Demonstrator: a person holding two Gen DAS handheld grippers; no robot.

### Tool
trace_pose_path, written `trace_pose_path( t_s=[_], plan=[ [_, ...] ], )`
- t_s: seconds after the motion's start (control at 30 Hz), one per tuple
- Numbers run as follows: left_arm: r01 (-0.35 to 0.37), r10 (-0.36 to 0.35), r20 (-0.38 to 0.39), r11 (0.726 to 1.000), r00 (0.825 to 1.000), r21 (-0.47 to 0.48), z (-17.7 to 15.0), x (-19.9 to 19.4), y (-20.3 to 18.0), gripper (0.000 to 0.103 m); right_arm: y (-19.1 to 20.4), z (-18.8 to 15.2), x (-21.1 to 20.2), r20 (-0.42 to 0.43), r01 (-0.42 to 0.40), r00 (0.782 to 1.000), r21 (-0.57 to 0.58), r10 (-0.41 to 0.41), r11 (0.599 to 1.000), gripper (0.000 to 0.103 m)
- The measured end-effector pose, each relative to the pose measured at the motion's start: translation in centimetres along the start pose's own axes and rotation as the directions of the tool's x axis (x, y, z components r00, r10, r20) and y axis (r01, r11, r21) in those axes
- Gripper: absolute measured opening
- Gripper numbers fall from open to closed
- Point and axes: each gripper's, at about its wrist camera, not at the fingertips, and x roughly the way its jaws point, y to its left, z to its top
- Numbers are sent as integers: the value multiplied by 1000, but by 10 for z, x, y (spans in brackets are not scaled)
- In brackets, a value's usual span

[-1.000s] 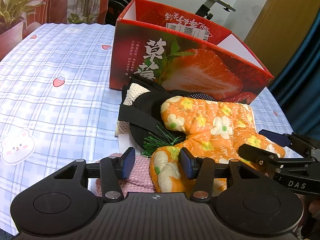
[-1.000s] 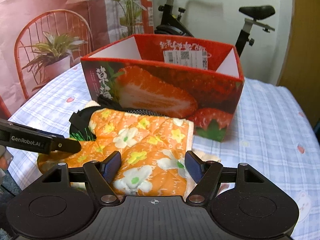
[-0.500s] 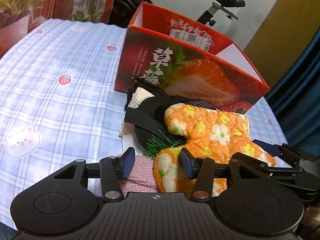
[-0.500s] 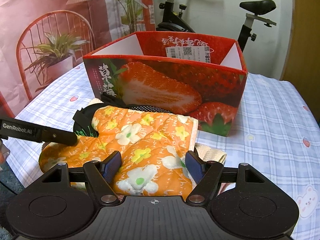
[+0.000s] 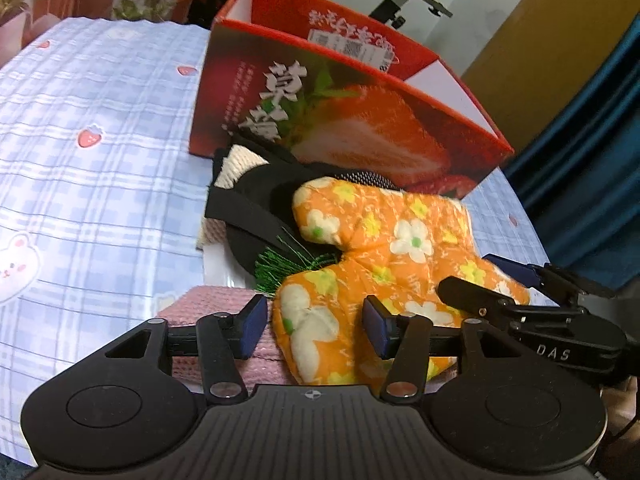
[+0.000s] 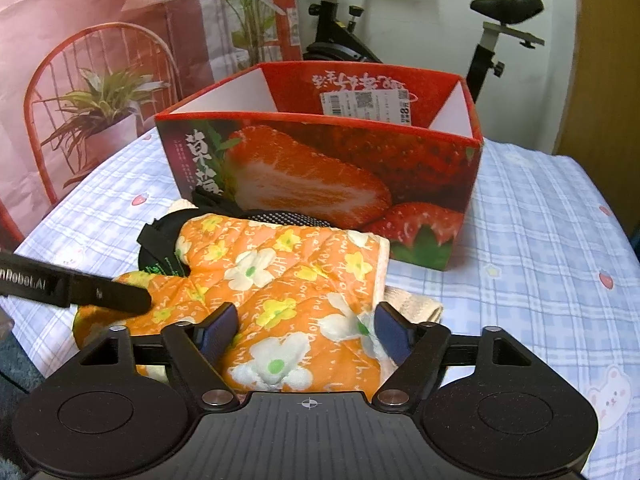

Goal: Organize soft objects
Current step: 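Close both grippers on the orange floral cloth, then lift the orange floral cloth with both grippers and carry it into the box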

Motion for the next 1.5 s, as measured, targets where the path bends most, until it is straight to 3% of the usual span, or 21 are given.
trace_pose_path(
  t_s=[0.1,0.23,0.43,0.57,0.77,0.97,1.5],
  plan=[
    [22,-22,-13,1000,1000,-2,2,5,-1,60,-6,0,3,-17,-12,1000,47,13,999,78],
    [18,-18,-13,1000,1000,15,5,7,-8,58,-12,1,9,-40,-53,998,114,58,992,73],
    [0,0,11,1000,1000,-3,11,4,-4,28,-2,9,3,-16,-44,999,54,45,998,64],
    [-7,7,48,1000,999,2,14,-4,-3,23,-1,16,-4,5,-51,999,37,51,998,55],
    [-25,24,104,1000,994,5,19,-19,-2,21,1,27,-12,33,-79,996,13,79,997,34],
    [-31,31,123,999,992,3,24,-26,-2,21,1,33,-14,44,-112,993,10,112,994,22],
    [-42,37,147,999,988,27,25,-33,-7,21,3,39,-18,64,-138,988,4,138,990,14]
  ],
)
